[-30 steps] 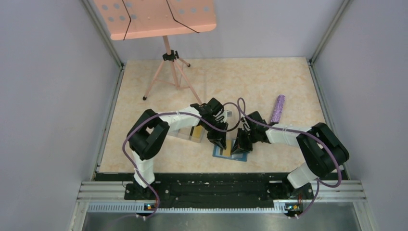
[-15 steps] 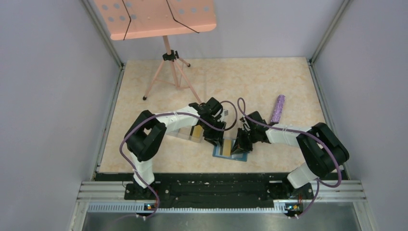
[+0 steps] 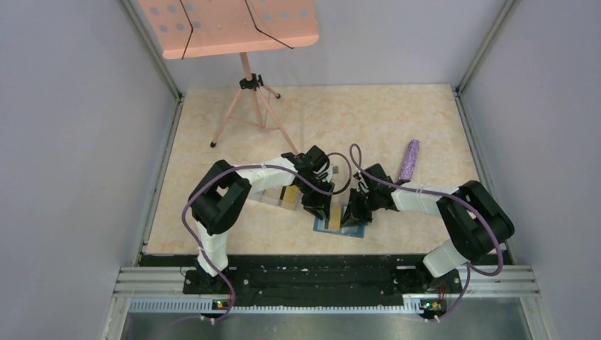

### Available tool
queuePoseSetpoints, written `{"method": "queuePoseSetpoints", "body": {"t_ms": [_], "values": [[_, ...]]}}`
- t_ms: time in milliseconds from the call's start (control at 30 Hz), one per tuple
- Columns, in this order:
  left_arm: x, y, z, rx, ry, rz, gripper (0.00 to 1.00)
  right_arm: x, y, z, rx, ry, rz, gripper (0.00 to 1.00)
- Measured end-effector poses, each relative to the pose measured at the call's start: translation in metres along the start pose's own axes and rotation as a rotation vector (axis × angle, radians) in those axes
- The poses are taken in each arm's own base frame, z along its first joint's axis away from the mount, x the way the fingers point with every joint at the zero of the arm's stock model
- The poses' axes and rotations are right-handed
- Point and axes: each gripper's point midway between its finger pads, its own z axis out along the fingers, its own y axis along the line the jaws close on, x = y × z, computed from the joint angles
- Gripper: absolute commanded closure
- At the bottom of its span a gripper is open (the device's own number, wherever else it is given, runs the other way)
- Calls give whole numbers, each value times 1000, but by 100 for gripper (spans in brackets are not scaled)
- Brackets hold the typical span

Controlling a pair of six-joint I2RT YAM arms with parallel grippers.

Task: Put the credit cards into the card holder
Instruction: Turn over the card holder.

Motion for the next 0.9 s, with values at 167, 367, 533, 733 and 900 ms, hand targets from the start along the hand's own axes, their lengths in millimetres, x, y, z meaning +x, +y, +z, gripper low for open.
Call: {"method": "queuePoseSetpoints", "body": {"t_ms": [167, 367, 533, 733, 900], "values": [[2, -8, 1, 30, 7, 10, 69, 0, 0, 0, 0, 0, 0, 100], [-2, -18, 2, 72, -3, 15, 73, 0, 0, 0, 0, 0, 0, 100], [-7, -26, -5, 95, -31, 21, 69, 0, 0, 0, 0, 0, 0, 100], [-14, -22, -17, 42, -94, 33, 64, 0, 0, -6, 13, -15, -7, 78], [-12, -10, -17, 8, -102, 10, 64, -1, 8, -20, 10, -49, -27, 76]]}}
